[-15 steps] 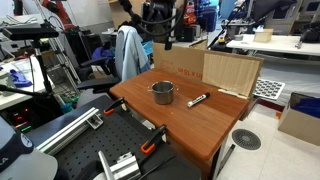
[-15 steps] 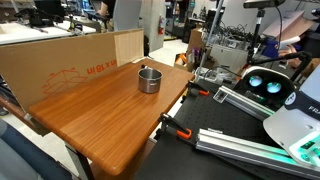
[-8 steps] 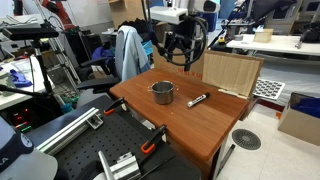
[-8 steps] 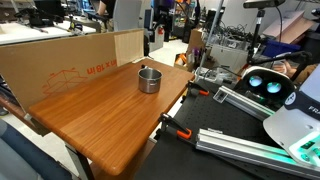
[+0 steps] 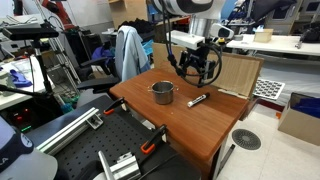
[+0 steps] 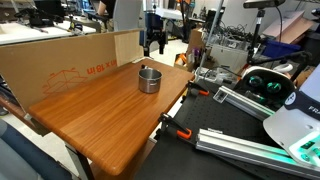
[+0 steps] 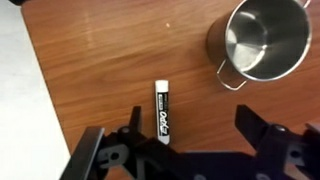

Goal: Pick the marker and put it in the pot

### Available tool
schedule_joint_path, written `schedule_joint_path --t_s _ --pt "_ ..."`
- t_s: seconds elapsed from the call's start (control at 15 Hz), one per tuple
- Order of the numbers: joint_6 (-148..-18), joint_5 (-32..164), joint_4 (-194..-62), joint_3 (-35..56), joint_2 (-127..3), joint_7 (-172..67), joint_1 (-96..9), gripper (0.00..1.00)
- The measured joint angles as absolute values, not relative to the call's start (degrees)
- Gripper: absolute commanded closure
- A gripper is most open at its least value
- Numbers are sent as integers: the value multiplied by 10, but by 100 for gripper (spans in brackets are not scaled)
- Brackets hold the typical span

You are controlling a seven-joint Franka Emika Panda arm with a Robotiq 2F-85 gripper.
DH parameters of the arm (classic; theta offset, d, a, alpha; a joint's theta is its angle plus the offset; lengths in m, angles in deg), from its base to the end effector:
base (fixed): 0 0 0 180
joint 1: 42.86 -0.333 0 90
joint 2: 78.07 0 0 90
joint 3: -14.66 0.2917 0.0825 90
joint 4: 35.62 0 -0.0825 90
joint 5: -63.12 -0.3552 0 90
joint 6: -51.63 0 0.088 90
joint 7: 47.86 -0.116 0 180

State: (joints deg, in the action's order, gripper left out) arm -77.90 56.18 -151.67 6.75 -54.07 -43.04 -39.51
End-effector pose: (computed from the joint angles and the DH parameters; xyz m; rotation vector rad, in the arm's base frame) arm 0.5415 -0.1036 0.2185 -3.0624 0.2935 0.2647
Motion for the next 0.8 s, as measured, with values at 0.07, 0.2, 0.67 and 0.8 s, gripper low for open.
schedule_joint_path --t_s 0.07,0.2,0.67,0.8 --pt "-785 562 -1508 67 -525 -433 -392 0" --pt "-796 564 -1491 68 -498 -437 -387 0" --pt "-838 579 -1446 68 -420 -468 -384 0" --pt "-851 592 -1437 68 -399 -481 -385 25"
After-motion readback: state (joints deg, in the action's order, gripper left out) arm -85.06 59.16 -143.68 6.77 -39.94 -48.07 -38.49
